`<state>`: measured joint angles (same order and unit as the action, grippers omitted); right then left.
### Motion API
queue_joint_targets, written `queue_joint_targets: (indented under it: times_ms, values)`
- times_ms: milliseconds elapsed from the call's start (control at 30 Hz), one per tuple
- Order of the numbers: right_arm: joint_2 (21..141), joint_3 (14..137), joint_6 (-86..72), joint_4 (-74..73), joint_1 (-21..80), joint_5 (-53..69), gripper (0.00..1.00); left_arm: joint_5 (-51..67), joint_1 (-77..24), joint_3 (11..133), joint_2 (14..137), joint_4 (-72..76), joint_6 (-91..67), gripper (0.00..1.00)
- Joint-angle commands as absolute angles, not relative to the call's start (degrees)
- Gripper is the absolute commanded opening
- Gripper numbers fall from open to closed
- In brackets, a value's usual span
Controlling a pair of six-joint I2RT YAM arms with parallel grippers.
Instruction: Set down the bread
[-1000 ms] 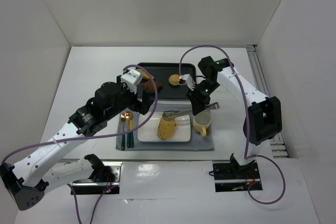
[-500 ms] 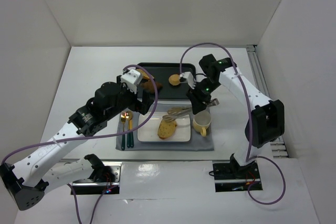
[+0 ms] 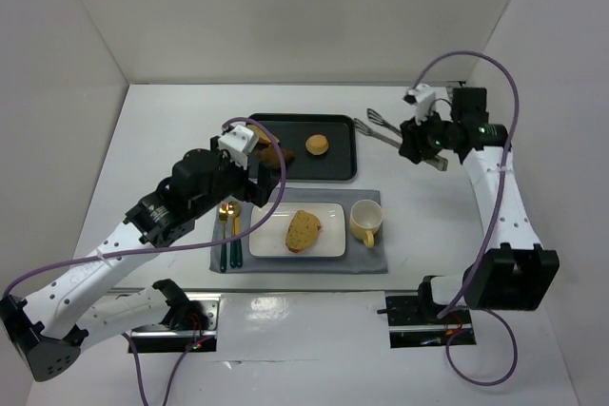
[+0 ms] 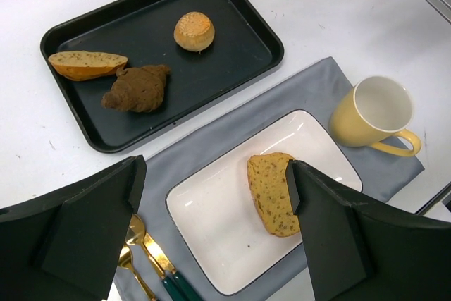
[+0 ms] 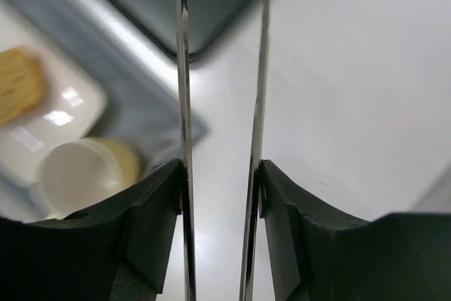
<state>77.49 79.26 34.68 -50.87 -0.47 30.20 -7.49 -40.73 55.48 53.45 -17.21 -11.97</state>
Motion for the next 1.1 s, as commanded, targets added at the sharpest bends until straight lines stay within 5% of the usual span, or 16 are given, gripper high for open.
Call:
queue_joint_targets:
  times_ms: [0, 233, 600, 1067]
  values:
    - [73.8, 66.3, 27.8, -32.2, -6.6, 21.8, 0.54, -7.7, -40.8, 55.3, 52.5, -14.2, -11.1, 1.0]
    - [76.4, 49.8, 23.2, -14.9, -8.8, 9.8, 0.54, -7.6, -40.8, 55.3, 52.5, -14.2, -11.1, 1.0]
    - [87.2, 49.2, 19.0, -11.8, -11.1, 5.4, 0.55, -7.6, -40.8, 55.3, 53.1, -14.2, -11.1, 1.0]
    - [91.3, 51.1, 20.6, -19.5, -13.4, 13.2, 0.8, -7.6, -40.8, 54.8, 53.6, -14.2, -11.1, 1.0]
